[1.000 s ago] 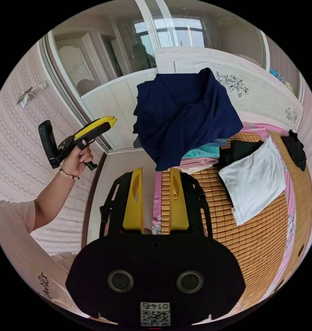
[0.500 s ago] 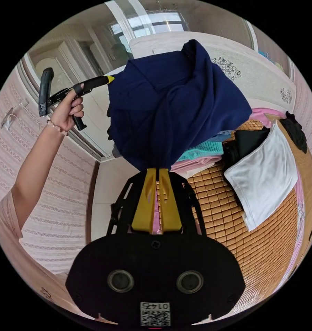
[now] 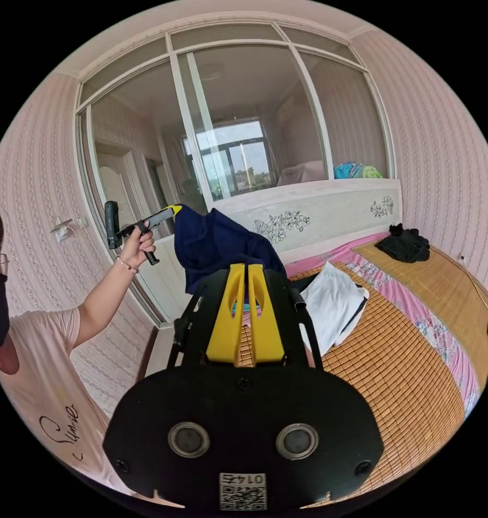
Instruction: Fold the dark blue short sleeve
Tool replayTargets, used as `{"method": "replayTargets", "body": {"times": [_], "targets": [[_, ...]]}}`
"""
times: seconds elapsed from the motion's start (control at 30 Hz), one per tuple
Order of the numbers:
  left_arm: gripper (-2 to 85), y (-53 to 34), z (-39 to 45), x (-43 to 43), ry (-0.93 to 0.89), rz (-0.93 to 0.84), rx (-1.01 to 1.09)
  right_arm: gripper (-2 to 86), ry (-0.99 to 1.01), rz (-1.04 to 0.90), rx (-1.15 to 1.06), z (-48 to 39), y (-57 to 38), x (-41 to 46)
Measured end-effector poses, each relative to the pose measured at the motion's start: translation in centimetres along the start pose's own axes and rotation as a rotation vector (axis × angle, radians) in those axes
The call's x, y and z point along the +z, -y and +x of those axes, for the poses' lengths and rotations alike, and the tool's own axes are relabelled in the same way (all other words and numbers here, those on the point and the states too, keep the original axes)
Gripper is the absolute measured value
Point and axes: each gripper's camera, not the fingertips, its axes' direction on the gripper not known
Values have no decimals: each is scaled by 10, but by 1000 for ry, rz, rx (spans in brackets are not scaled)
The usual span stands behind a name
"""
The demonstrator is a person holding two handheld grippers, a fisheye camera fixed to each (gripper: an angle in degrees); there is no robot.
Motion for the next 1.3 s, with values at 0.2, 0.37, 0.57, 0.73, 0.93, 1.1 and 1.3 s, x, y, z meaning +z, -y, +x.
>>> {"method": "replayTargets", "body": {"times": [0.2,0.37,0.57,0.73,0.93,1.1,1.3], "targets": [[-6,31,73,40,-189,-77,21,1,-196,76,88,41,-34,-144],[-6,40,138,119,-285,-156,-52,1,-403,38,228,96,-51,-221],[-7,74,210,139,-385,-36,-50,1,-517,154,148,92,-51,-326],[-6,25,250,121,-524,72,97,1,-537,220,70,56,-126,-394],[-6,-161,298,210,-593,-558,20,-2,-575,-287,488,76,-295,-352],[-8,-286,326,282,-564,-1010,-82,-1,-590,-568,818,104,-409,-311],[4,-275,338,304,-450,-1023,36,83,-625,-534,907,122,-431,-316]]}}
